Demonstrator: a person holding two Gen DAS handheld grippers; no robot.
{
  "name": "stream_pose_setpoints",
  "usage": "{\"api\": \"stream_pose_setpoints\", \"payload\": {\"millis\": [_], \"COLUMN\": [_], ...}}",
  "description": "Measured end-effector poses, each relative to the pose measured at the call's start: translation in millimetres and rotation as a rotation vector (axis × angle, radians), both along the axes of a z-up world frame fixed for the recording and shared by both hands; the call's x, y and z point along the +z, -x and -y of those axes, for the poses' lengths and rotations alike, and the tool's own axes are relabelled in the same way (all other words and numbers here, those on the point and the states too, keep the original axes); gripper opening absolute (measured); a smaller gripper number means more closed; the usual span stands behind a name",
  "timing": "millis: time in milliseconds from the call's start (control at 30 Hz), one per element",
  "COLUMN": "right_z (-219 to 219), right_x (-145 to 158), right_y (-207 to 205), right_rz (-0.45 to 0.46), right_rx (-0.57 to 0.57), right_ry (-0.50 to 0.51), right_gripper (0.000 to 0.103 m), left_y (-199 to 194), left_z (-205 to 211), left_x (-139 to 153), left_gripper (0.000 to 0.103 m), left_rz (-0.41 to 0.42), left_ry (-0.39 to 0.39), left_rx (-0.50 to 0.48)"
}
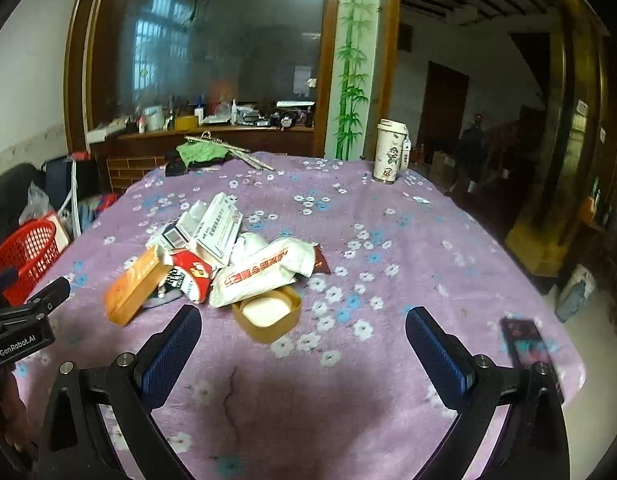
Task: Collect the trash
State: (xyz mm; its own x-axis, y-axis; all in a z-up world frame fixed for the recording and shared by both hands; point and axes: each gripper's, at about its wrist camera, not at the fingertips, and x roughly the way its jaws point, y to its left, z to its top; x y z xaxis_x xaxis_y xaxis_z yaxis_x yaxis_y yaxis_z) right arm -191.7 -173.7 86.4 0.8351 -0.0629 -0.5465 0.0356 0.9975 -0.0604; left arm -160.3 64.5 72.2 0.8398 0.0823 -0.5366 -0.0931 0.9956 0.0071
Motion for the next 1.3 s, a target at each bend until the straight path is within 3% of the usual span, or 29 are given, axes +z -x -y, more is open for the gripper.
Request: {"api": "stream_pose_setpoints", "payload": {"millis": [100,367,433,533,767,1100,1300], "right_z": [-8.1,11.6,14.0,12.2,-18.3,-23.4,-24.3], "right_x": [-11.6,-19.6,-20.2,-19.2,-21.1,-20.2,-8.9], "right_y": [-3.9,26.0,23.9,32.4,26.9,31.8,34.8], "right_rz": [-0.051,0.199,0.180,0.243,0.194,0.223,0.233], "right_rx": [0.008,-0.053,-0.086,-0.123,-0.035,0.003,0.012], "right_ry": [-0.048,-0.255,-0.239,-0.187,-0.012,-0.032,-0.032], "right_gripper": [0.103,0.103,0.103,0.103,0.103,0.103,0.103], "left_y": [7.0,15.8,14.7,12.5,6.8,15.2,15.6], "left_z": [-1.8,7.6,7.4,10.7,14.4,16.1,21.3], "left_x": [1.1,0.4,0.4,-3.2,-9.4,-7.9,-6.5], "left_gripper": [0.103,0.103,0.103,0.103,0.103,0.103,0.103], "left_rz": [0.034,0.072,0.068,0.057,0.034,0.129,0.131], "left_ry": [-0.005,-0.065,-0.063,-0.071,-0.078,-0.093,-0.109], "left_rx": [0.006,0.000,0.000,-0.007,-0.020,-0.003,-0.019]}}
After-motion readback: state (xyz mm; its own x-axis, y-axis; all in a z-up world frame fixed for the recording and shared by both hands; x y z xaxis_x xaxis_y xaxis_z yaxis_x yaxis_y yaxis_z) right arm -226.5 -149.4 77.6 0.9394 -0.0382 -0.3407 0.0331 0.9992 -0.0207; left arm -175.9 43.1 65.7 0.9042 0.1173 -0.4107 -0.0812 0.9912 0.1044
